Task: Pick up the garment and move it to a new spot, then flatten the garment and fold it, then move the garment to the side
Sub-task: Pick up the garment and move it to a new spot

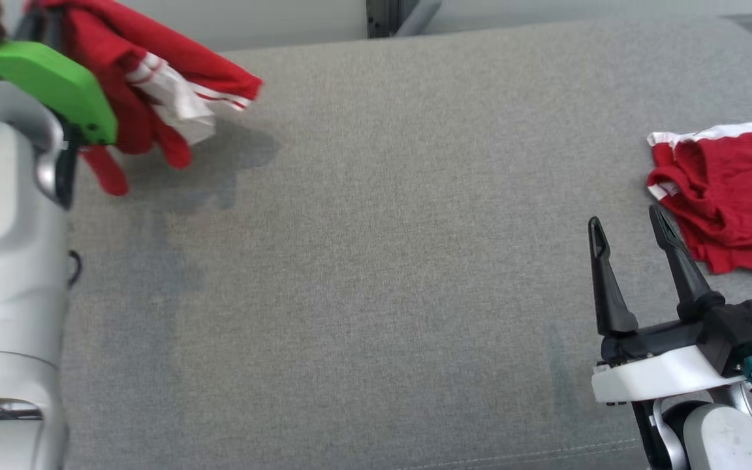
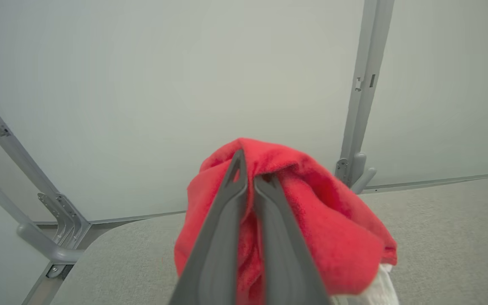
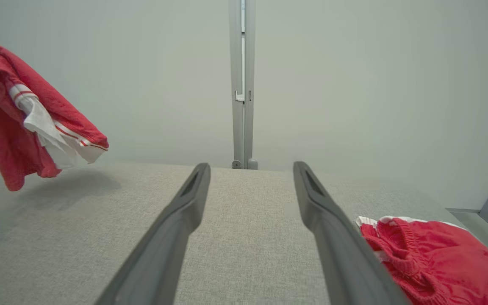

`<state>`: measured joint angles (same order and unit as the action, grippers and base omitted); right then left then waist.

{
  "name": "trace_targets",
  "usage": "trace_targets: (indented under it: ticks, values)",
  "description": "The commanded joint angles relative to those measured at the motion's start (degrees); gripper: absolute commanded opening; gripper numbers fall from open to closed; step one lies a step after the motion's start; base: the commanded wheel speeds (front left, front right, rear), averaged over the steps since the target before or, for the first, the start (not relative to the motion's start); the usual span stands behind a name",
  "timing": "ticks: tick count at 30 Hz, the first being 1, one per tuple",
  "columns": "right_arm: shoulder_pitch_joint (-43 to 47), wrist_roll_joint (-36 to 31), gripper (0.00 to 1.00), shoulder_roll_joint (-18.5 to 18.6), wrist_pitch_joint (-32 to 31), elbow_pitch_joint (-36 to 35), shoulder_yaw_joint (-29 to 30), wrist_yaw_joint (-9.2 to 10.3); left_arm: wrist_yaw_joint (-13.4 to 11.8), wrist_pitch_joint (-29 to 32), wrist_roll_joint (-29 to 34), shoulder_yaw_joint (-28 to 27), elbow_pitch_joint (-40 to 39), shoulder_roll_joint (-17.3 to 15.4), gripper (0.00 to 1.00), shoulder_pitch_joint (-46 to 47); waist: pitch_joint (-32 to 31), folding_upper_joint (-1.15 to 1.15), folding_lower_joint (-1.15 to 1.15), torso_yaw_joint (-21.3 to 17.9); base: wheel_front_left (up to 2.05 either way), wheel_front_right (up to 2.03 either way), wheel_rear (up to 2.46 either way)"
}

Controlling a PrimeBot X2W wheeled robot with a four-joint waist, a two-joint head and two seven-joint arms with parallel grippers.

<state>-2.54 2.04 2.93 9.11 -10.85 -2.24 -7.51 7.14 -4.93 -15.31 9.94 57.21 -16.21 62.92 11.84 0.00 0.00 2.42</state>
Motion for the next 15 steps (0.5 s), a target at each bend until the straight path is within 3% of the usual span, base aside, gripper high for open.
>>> trace_targets:
  ticks: [1,6,15]
  values:
    - [1.93,0.86,1.00,-0.01,0.41,0.61,0.48,0.05,0.31,0.13,-1.94,1.85,-1.94,3.07,0.00,-2.35,-9.55,0.00,0.00,-2.37,0.00,0.00,0.00]
    - [3.91,2.26,1.00,-0.01,0.71,1.39,0.61,0.05,0.31,1.73,-6.40,7.78,-7.51,7.77,0.00,-6.62,-12.32,0.00,0.00,-3.60,0.00,0.00,0.00]
    - [4.74,3.57,1.00,0.00,1.55,1.99,0.34,0.05,0.33,0.68,-12.73,14.89,-14.60,11.09,0.00,-16.60,-11.56,0.00,0.00,-7.50,0.00,0.00,0.00]
